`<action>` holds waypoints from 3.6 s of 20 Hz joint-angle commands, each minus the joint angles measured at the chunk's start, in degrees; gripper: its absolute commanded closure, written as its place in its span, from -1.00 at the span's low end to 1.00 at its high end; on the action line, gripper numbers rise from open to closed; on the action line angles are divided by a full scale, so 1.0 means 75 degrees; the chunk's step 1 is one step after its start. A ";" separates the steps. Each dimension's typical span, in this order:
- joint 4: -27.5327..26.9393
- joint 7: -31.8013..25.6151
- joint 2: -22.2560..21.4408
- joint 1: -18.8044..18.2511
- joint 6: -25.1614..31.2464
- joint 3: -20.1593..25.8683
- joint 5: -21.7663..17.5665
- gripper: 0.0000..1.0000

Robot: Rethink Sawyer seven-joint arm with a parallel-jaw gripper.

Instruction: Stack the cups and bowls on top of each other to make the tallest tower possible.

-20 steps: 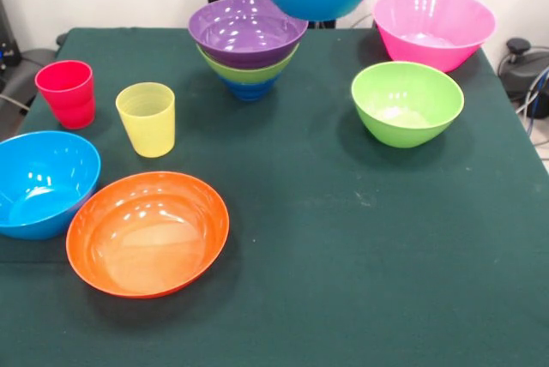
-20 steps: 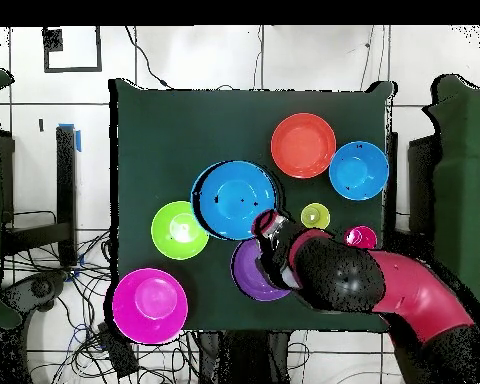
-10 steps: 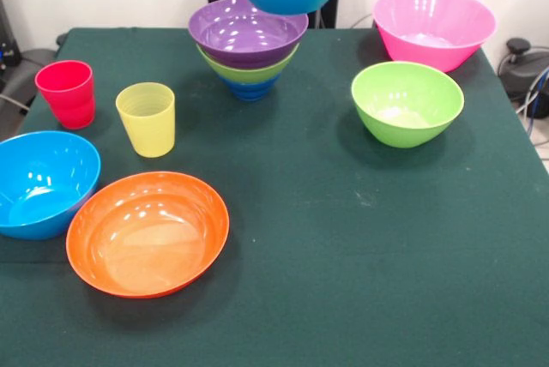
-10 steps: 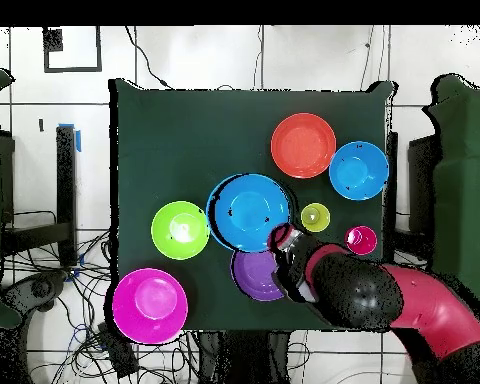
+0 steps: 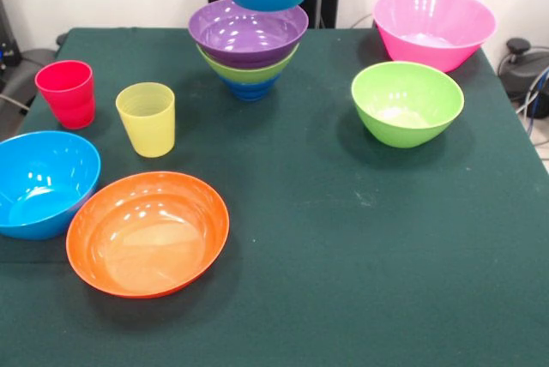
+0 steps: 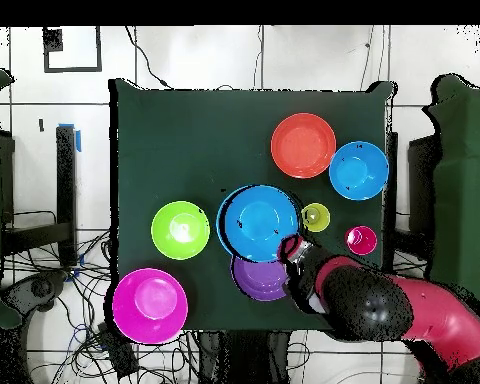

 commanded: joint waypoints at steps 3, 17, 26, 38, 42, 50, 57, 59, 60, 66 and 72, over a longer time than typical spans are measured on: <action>0.0573 -0.0597 0.0375 0.0238 -0.0374 0.0421 -0.0679 1.00; 0.0712 -0.0405 0.0551 0.0321 -0.0629 0.0232 -0.1252 1.00; 0.0674 -0.0355 0.0613 0.0277 -0.0609 0.0185 -0.1388 1.00; 0.0704 -0.0402 0.0690 0.0246 -0.0735 0.0058 -0.1637 1.00; 0.0680 -0.0449 0.0774 0.0170 -0.0727 0.0044 -0.1697 1.00; 0.0683 -0.0703 0.0879 -0.0305 -0.0513 0.0273 -0.1800 1.00; 0.0610 -0.0890 0.1105 -0.0593 -0.0414 0.0308 -0.1975 1.00; 0.0611 -0.0897 0.1118 -0.0632 -0.0402 0.0329 -0.1999 1.00; 0.0612 -0.0893 0.1144 -0.0633 -0.0414 0.0315 -0.2031 1.00; 0.0606 -0.0692 0.1290 -0.0465 -0.0587 0.0045 -0.2317 1.00; 0.0639 -0.0575 0.1287 -0.0479 -0.0609 0.0113 -0.2488 1.00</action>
